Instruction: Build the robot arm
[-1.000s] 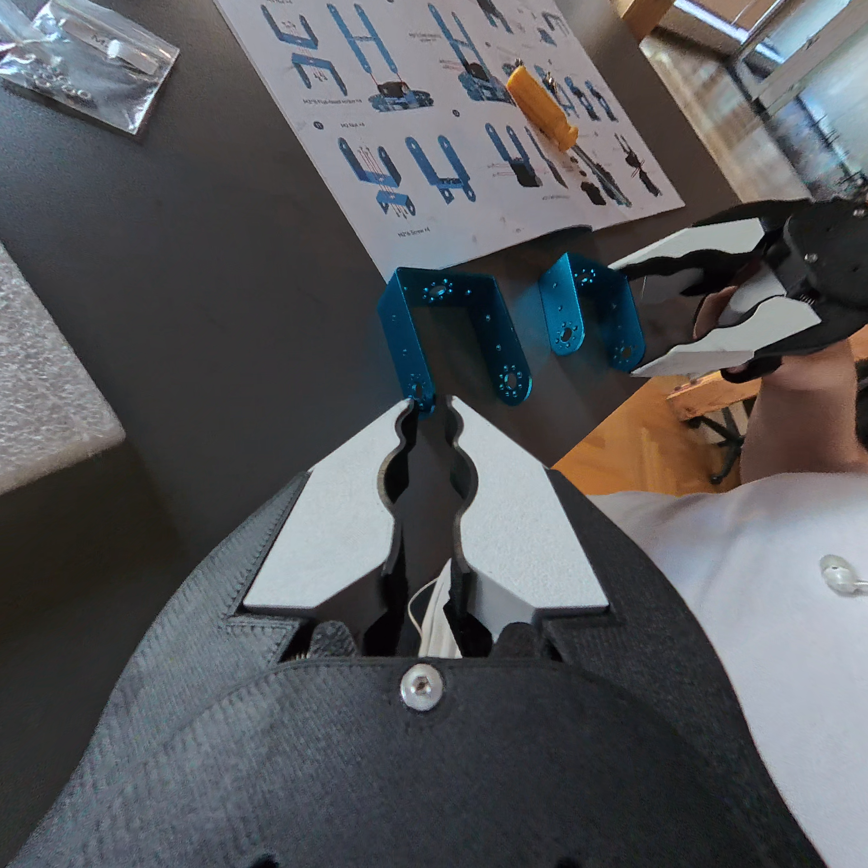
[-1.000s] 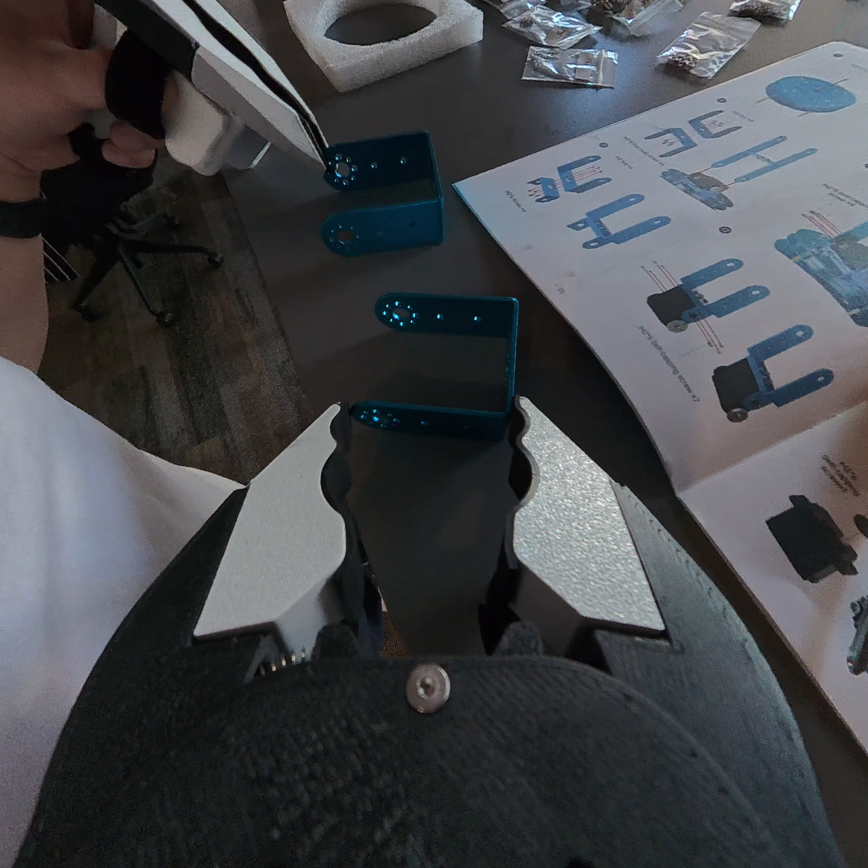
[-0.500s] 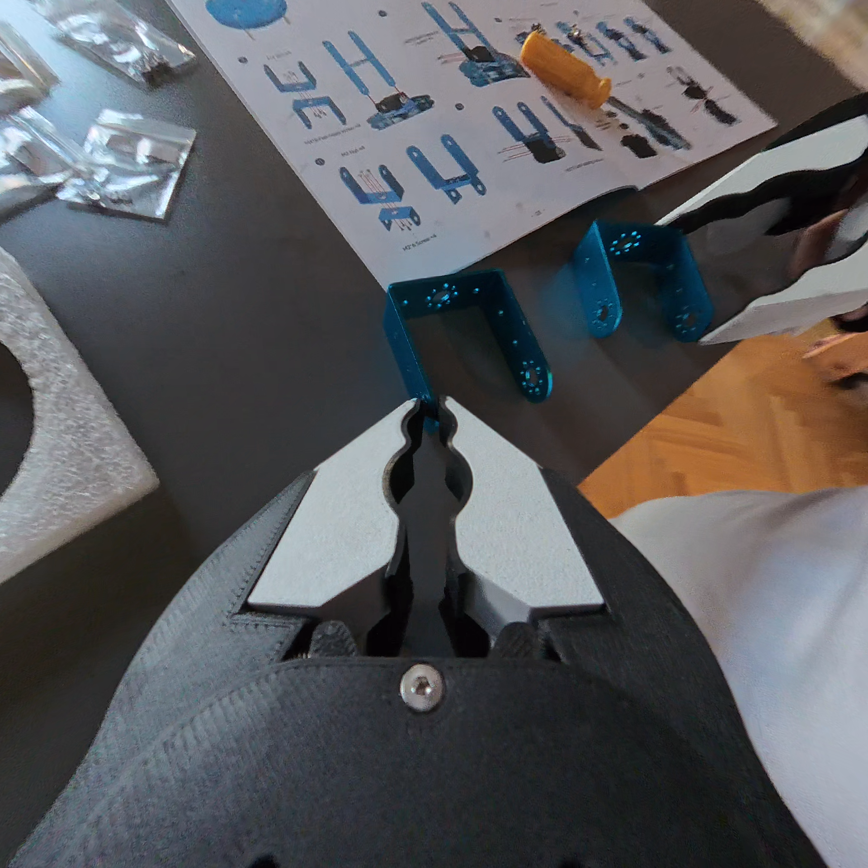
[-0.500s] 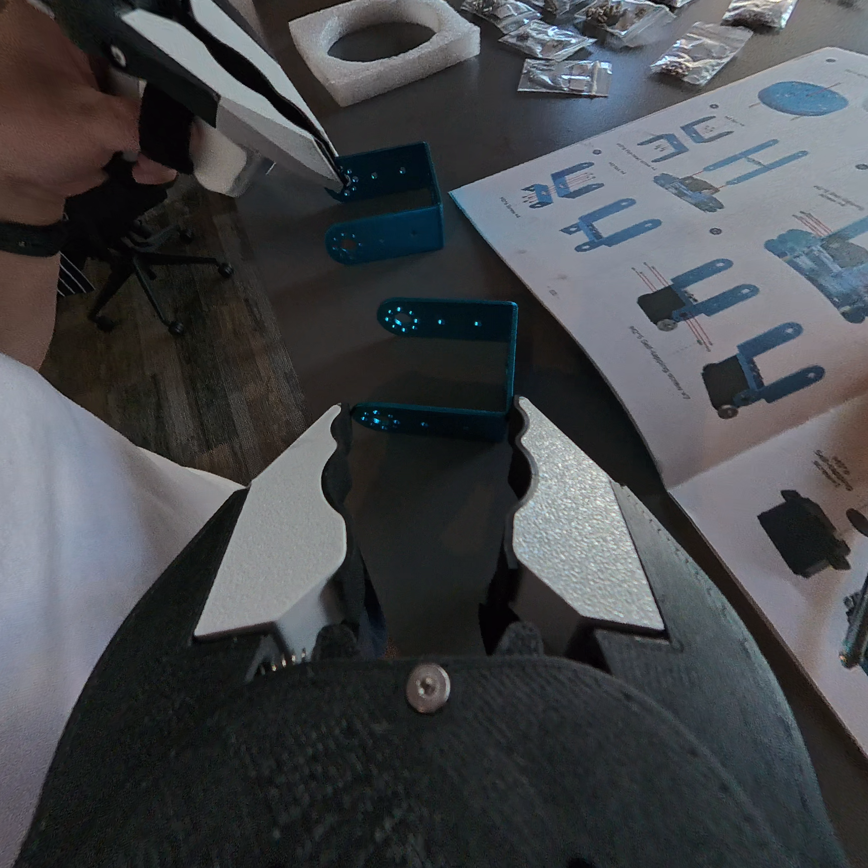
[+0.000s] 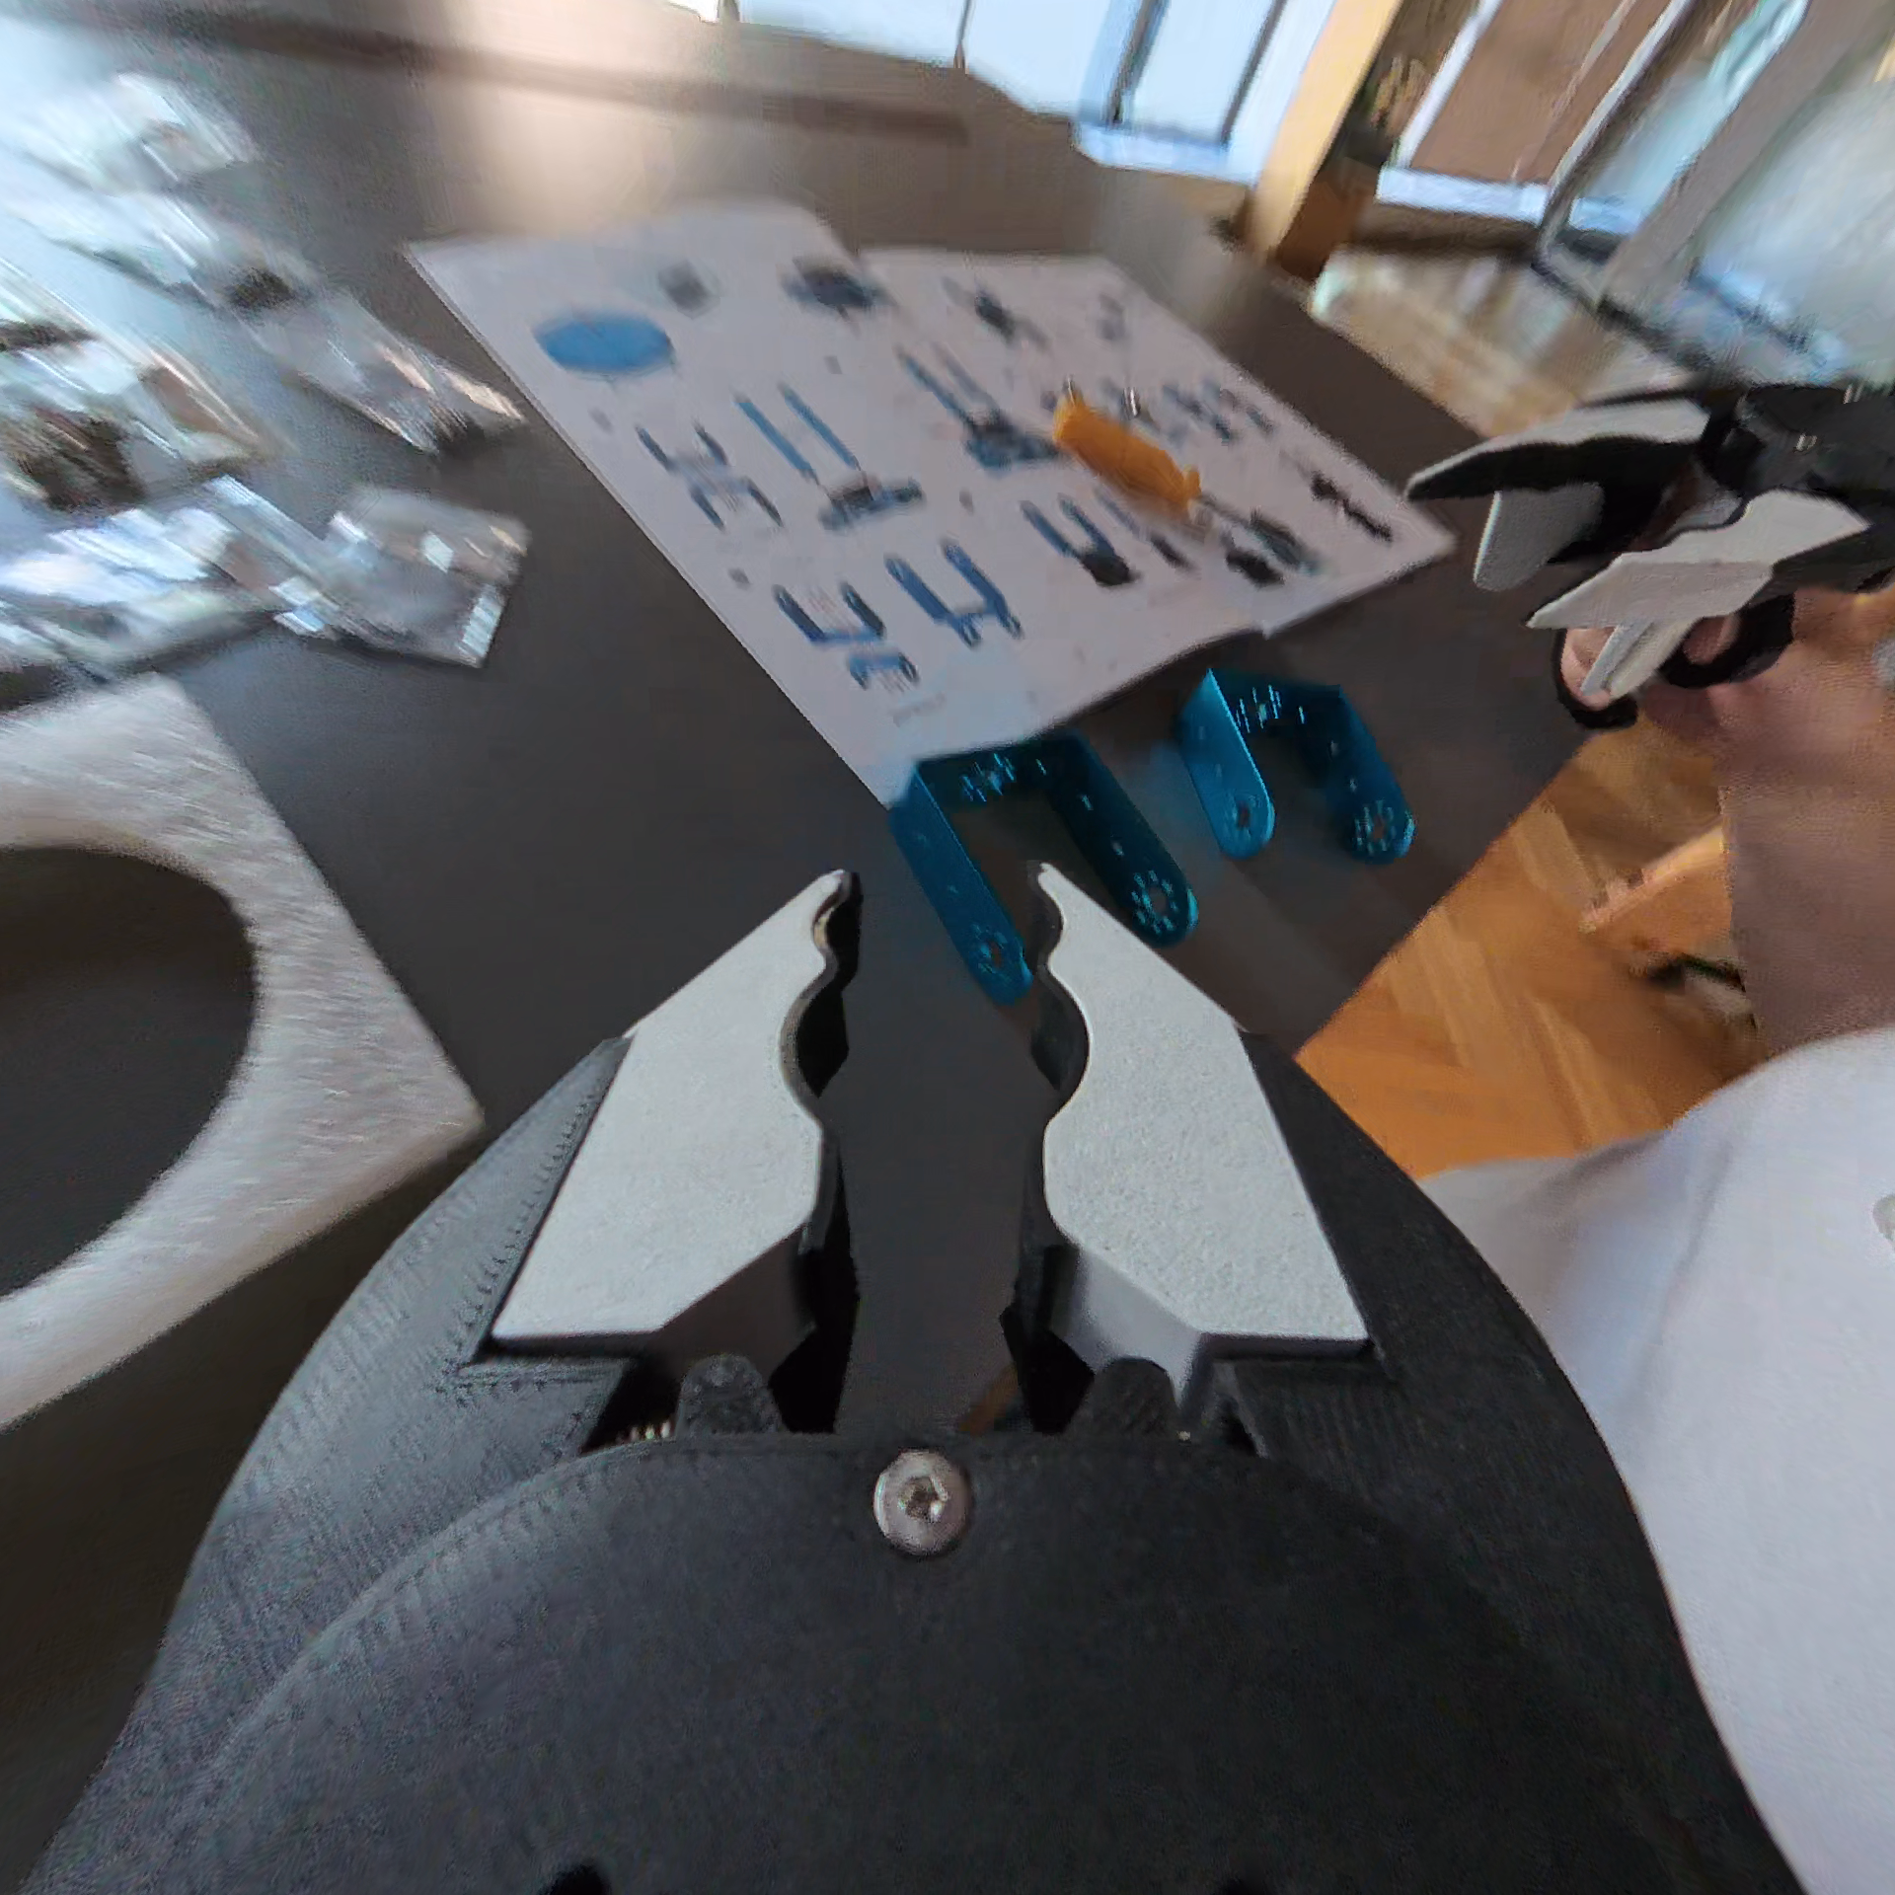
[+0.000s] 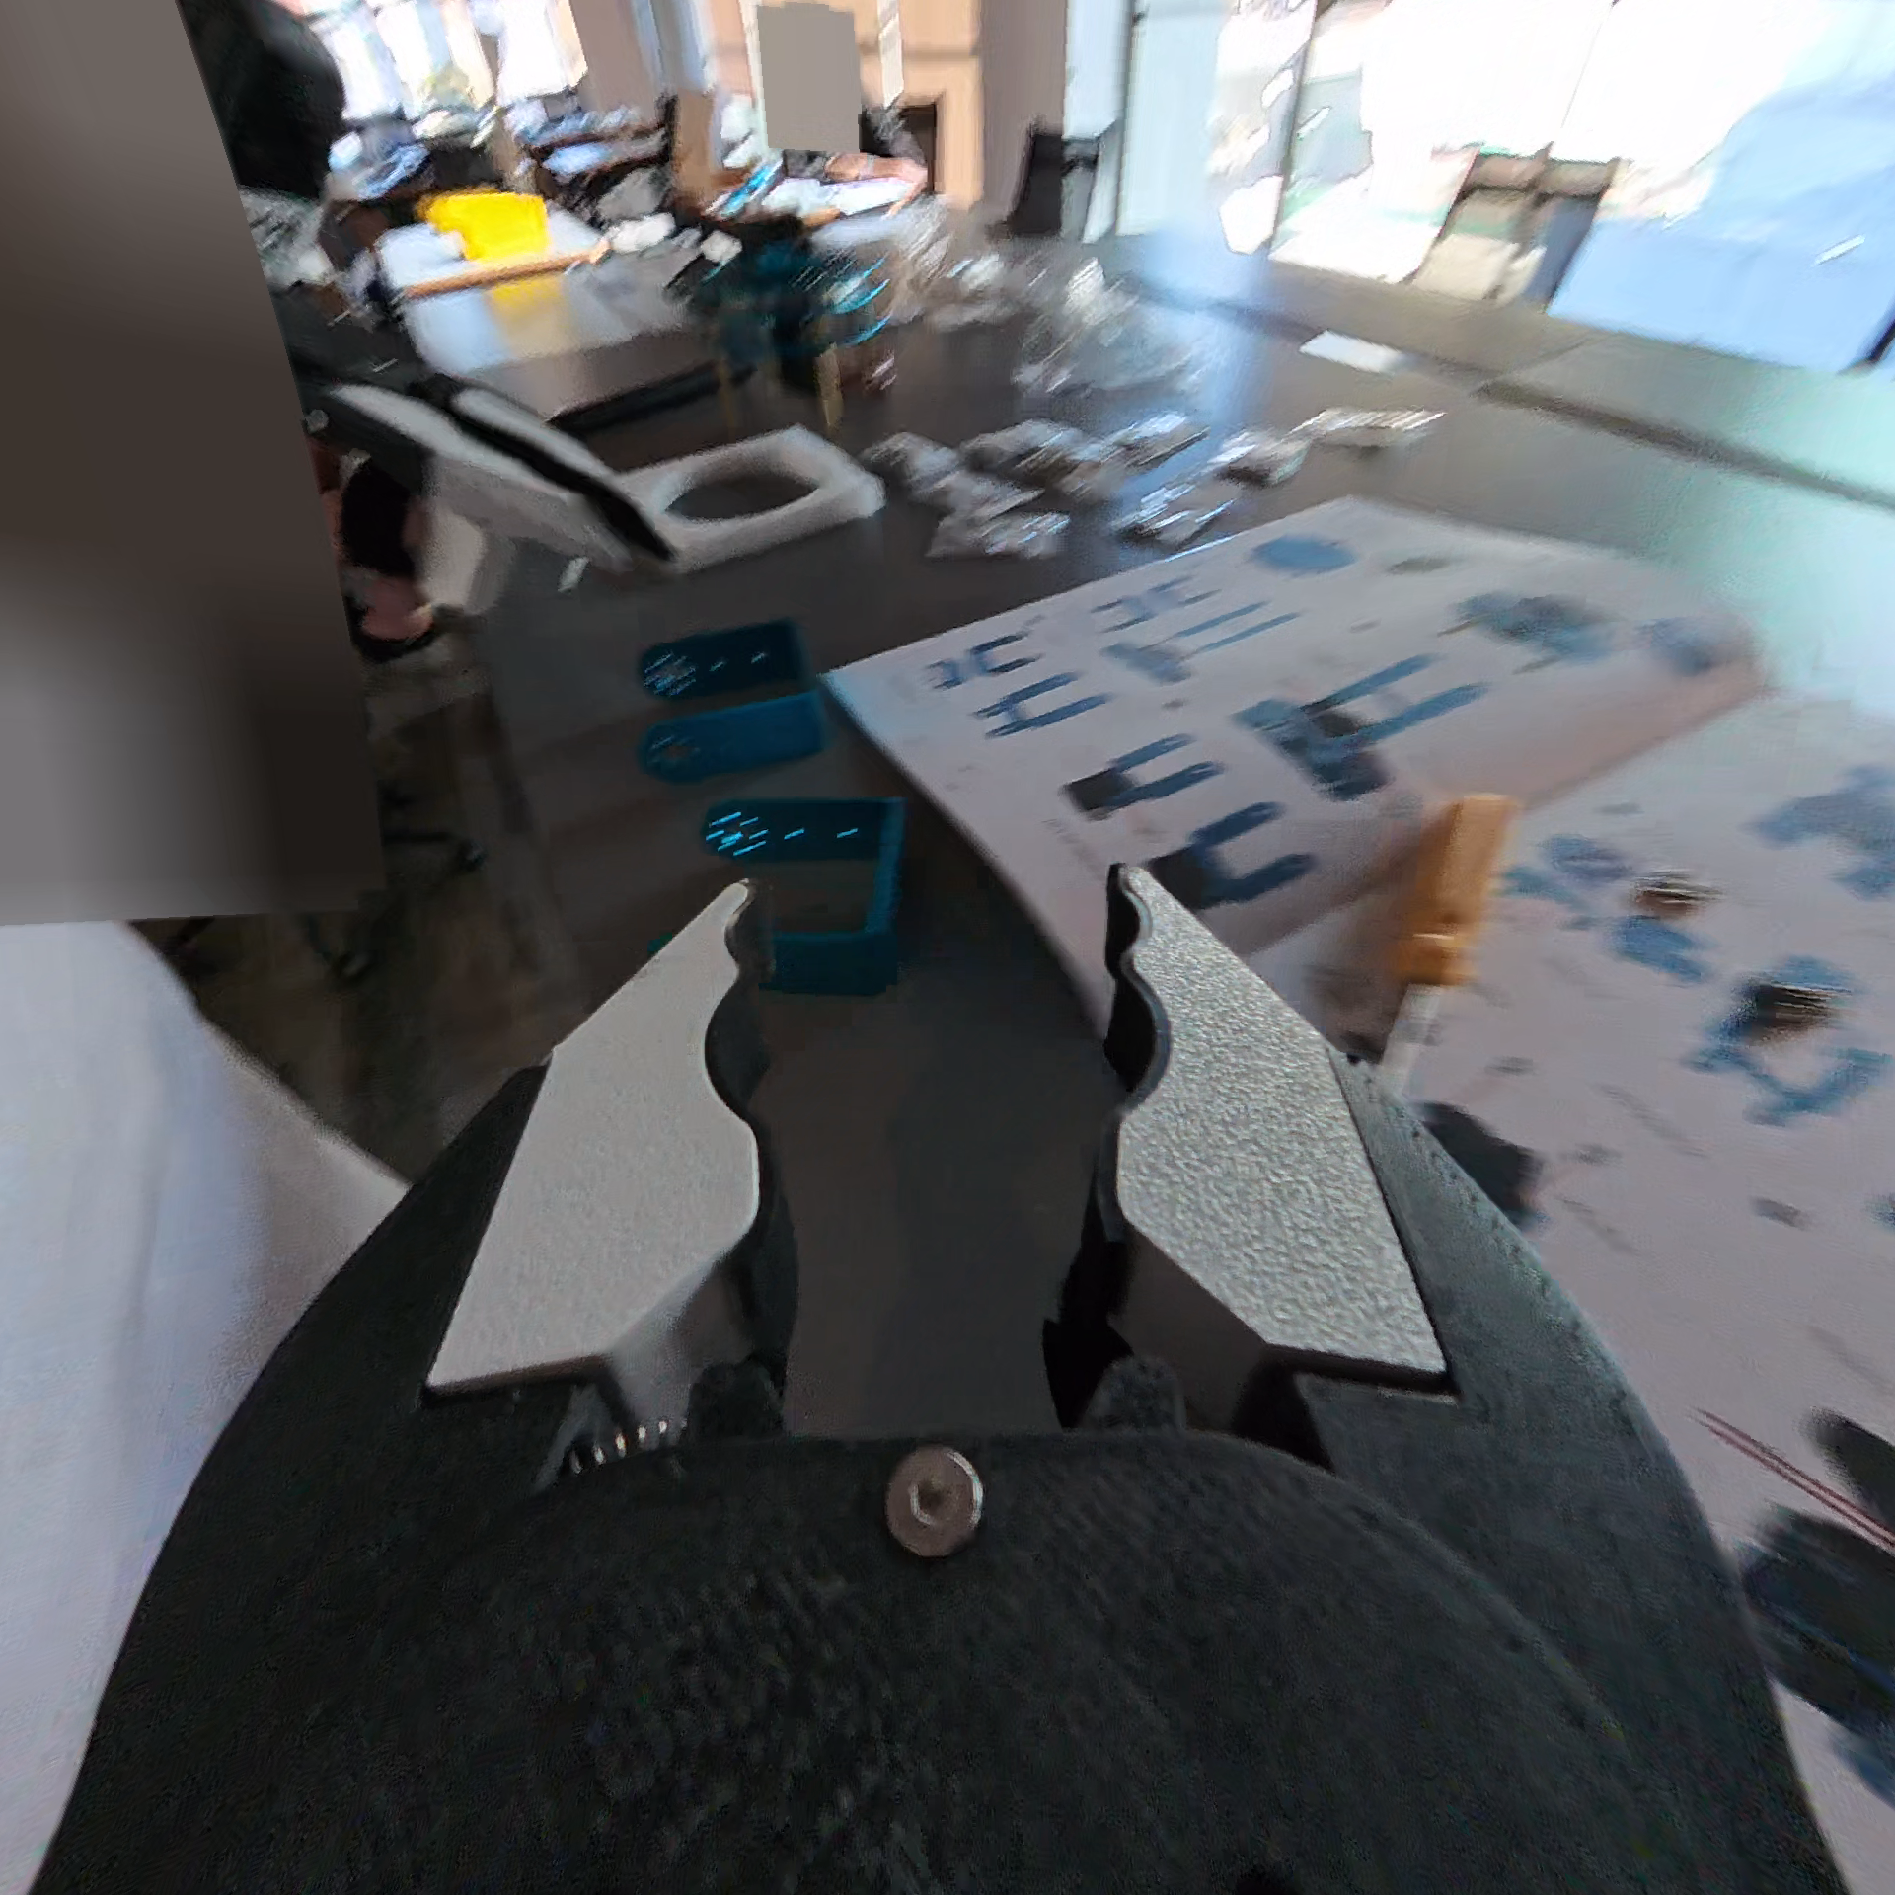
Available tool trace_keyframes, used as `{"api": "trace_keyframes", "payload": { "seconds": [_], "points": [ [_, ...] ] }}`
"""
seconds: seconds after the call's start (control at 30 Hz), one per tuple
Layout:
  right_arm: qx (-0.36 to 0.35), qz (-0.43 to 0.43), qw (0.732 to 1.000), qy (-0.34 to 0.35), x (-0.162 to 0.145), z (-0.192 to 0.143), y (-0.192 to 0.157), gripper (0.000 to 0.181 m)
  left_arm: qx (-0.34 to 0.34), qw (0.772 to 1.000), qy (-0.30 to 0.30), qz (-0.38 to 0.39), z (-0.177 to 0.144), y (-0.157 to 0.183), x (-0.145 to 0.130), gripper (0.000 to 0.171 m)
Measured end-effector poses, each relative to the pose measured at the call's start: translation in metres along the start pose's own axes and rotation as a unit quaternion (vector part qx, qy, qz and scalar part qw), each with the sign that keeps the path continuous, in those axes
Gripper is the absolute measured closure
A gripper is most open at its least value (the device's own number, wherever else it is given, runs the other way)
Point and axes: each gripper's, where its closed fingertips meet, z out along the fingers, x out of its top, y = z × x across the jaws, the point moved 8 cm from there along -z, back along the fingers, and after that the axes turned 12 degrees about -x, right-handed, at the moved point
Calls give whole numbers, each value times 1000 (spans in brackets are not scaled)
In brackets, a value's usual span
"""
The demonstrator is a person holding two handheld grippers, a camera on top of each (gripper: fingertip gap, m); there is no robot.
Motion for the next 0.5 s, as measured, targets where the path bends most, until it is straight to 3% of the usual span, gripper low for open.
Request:
{"api": "trace_keyframes", "payload": {
  "seconds": [0.13,0.3,0.5],
  "points": [
    [-130,7,987,95,1,-30,53,119,43,995,86,32,-22,-19,7,138],
    [-171,34,958,226,-1,-63,68,143,26,992,121,23,-24,-25,4,134],
    [-268,120,933,207,-12,-69,100,149,8,991,127,44,-18,-25,20,139]
  ]
}}
